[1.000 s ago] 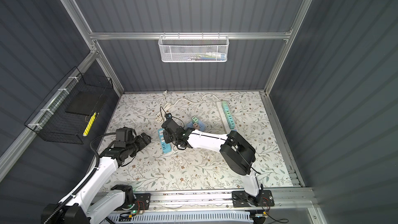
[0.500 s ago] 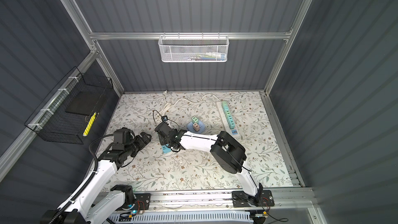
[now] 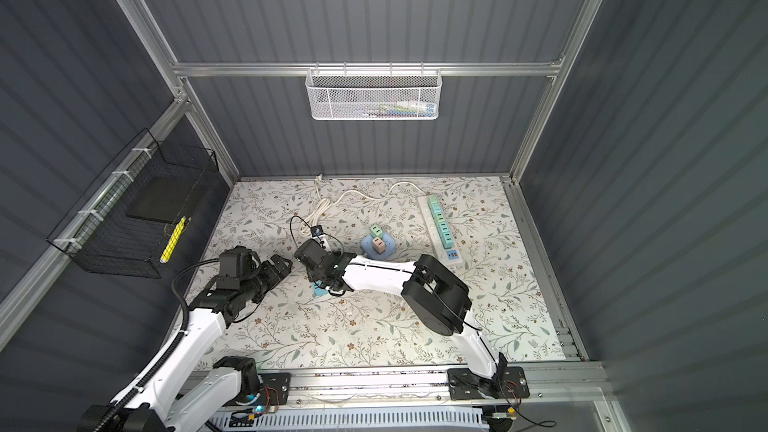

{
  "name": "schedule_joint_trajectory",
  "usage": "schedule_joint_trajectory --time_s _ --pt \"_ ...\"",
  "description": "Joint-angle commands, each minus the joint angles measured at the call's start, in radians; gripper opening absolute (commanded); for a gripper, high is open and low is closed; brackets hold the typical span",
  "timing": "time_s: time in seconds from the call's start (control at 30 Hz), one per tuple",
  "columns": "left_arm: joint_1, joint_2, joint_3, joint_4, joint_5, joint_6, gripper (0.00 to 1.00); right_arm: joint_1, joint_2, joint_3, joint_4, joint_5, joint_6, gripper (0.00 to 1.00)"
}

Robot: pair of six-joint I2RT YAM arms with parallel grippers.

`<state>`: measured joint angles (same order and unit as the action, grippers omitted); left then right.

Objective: Insert the plug
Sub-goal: 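Lower the pink adapter into the teal strip's socket nearest the USB ports, right gripper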

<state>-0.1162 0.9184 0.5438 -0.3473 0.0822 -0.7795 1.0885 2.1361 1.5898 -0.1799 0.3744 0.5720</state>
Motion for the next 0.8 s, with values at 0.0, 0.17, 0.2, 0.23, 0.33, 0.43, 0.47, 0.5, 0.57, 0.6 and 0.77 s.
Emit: schedule_joint_trajectory --time_s 0.0,0.17,0.2,0.23,0.33,0.43,0.47,0.5,0.57,0.6,0.77 --pt "0.006 0.0 0.015 -0.022 -0.006 0.008 0.97 0.015 0.019 -0.004 -0.059 0.041 0.006 0.16" --pt "0.005 0.005 0.034 -0.035 -0.012 0.011 0.97 0.019 0.008 -0.04 -0.075 0.104 -0.016 0.16" --pt "0.006 0.006 0.038 -0.042 -0.015 0.014 0.97 0.019 -0.001 -0.058 -0.076 0.118 -0.017 0.16" --pt "0.005 0.006 0.04 -0.047 -0.019 0.016 0.97 0.019 -0.01 -0.071 -0.077 0.129 -0.021 0.16" --pt "0.006 0.005 0.049 -0.056 -0.027 0.022 0.97 0.018 -0.04 -0.117 -0.062 0.138 -0.034 0.16" --pt "0.005 0.009 0.05 -0.061 -0.033 0.024 0.97 0.021 -0.035 -0.108 -0.057 0.099 -0.035 0.16" --pt "0.006 0.008 0.049 -0.06 -0.034 0.022 0.97 0.025 -0.029 -0.106 -0.043 0.084 -0.034 0.16" --pt "0.006 0.01 0.05 -0.059 -0.035 0.022 0.97 0.03 -0.016 -0.1 -0.038 0.078 -0.034 0.16" --pt "0.006 0.008 0.057 -0.065 -0.036 0.02 0.97 0.041 0.018 -0.063 -0.062 0.069 -0.039 0.17" --pt "0.006 0.007 0.062 -0.07 -0.039 0.022 0.97 0.047 0.034 -0.047 -0.073 0.07 -0.042 0.17" --pt "0.005 -0.001 0.084 -0.089 -0.057 0.032 0.98 0.064 0.091 -0.044 -0.101 0.065 -0.005 0.24"
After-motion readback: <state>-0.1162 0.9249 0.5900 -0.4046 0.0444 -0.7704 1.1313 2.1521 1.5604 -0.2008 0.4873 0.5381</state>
